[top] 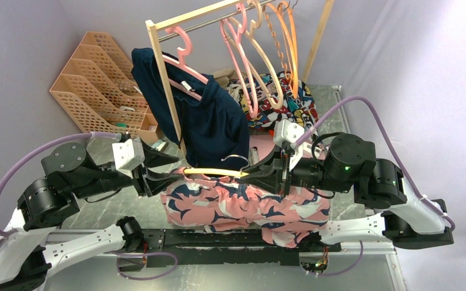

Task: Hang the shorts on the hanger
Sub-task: Place the hanger at the clothesline.

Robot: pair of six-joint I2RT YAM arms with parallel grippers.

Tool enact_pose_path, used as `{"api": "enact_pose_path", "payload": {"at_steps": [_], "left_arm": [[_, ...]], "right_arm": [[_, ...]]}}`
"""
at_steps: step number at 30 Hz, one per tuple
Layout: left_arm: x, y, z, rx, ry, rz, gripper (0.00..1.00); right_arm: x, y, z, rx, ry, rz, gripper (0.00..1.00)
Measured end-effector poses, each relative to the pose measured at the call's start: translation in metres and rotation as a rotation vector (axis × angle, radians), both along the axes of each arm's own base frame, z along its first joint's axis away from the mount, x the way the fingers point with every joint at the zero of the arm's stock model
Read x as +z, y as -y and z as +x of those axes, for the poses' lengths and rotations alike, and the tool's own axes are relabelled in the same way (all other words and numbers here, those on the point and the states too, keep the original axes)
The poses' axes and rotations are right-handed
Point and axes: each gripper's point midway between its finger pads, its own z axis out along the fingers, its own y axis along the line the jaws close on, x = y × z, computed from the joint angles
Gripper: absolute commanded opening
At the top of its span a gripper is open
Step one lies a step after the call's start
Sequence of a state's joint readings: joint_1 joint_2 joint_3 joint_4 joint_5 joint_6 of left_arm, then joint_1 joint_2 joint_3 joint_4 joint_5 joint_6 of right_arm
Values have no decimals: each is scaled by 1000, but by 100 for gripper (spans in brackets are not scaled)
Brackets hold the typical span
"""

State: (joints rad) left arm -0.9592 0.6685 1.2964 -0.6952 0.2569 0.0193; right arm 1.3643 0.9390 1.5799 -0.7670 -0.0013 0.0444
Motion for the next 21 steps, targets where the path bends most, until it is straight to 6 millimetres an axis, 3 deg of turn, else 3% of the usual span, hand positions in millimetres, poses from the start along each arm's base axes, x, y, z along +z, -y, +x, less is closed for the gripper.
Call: {"api": "enact_pose_path", "payload": {"at_steps": [10,21], "left_arm": [[-3,3,-1,-19,3,11,7],[6,15,-11,-104,6,-21,7]], "right_arm": [[0,0,1,-4,0,-1,0],[-5,-5,0,4,-1,-2,0]]}}
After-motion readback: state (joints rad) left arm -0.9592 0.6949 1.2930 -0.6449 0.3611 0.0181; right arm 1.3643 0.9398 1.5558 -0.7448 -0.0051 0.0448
